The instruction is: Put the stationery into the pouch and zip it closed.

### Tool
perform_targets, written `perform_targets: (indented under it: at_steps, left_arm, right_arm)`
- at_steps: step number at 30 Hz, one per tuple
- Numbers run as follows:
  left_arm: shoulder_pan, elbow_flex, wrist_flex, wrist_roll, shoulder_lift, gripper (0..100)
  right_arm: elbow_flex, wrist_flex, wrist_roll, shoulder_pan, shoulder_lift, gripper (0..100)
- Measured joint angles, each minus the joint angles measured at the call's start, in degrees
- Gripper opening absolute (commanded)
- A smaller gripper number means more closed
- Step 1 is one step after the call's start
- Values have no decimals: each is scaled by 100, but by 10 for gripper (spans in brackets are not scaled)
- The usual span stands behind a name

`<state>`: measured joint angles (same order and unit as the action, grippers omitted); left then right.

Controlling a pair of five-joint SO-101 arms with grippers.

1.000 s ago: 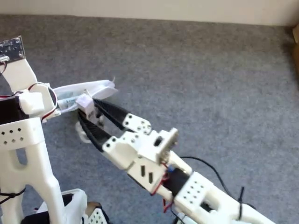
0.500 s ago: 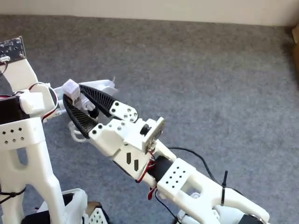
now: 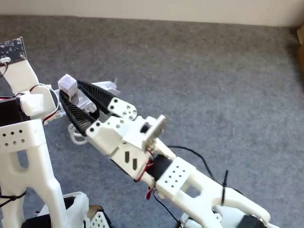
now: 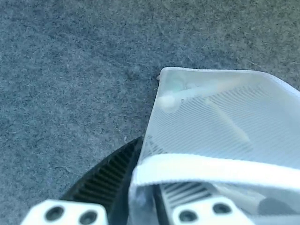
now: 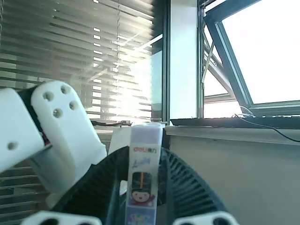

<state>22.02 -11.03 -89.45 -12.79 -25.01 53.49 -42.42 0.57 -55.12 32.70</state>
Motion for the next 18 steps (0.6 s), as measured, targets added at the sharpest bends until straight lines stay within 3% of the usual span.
perform_targets:
  at_steps: [7, 18]
  left_arm:
    - [0, -44, 9, 0, 0, 7]
    - [0, -44, 9, 0, 0, 7]
  right_arm:
    - [-334, 0, 0, 176, -1055, 5]
    - [-325, 0, 0, 167, -1108, 5]
